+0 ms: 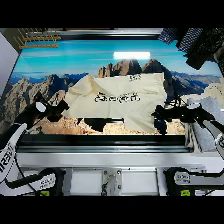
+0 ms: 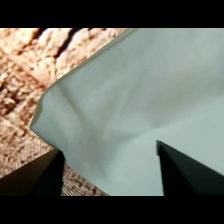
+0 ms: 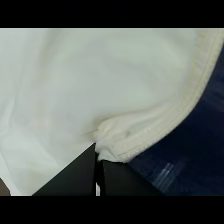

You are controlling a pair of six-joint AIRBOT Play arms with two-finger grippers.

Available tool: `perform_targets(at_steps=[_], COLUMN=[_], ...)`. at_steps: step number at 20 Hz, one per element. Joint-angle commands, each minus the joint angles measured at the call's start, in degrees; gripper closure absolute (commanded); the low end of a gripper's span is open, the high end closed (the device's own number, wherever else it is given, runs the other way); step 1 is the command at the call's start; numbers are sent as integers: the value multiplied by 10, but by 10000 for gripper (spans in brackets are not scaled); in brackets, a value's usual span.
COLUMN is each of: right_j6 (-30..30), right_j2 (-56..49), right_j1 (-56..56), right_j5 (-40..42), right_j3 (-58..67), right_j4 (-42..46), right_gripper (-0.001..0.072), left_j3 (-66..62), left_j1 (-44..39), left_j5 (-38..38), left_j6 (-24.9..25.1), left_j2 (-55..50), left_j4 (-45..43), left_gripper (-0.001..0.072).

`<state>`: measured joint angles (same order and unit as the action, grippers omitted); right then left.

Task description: Fold the clothes and pants, and hang the long-sleeved shirts on hangers.

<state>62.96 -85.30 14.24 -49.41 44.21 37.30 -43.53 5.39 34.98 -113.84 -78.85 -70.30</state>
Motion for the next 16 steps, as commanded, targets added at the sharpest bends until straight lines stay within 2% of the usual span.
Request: perform_targets(at_steps=[1, 2, 3, 6, 10, 12, 16], right_j6=[0, 0, 0, 15, 39, 39, 39], right_j2=[2, 6, 13, 56, 152, 207, 327], right_j1=[0, 0, 2, 9, 10, 10, 10], right_j5=[-1, -1, -2, -23, -91, -115, -108], right_j3=[0, 1, 5, 52, 216, 310, 439], right_j4=[-1, 0, 3, 42, 115, 116, 116], right_gripper=[700, 700, 700, 701, 702, 702, 701], left_j3=[0, 0, 0, -15, -141, -212, -307], left_j1=[-14, -14, -12, 10, 39, 39, 38], left_j5=[-5, 0, 2, -3, 36, 40, 38], left_j6=[-2, -2, -1, 7, 64, 85, 106], left_j2=[-10, -7, 2, 75, 209, 282, 425], left_j4=[0, 0, -2, -2, -2, -2, -3], left_gripper=[414, 604, 702, 702, 702, 702, 702])
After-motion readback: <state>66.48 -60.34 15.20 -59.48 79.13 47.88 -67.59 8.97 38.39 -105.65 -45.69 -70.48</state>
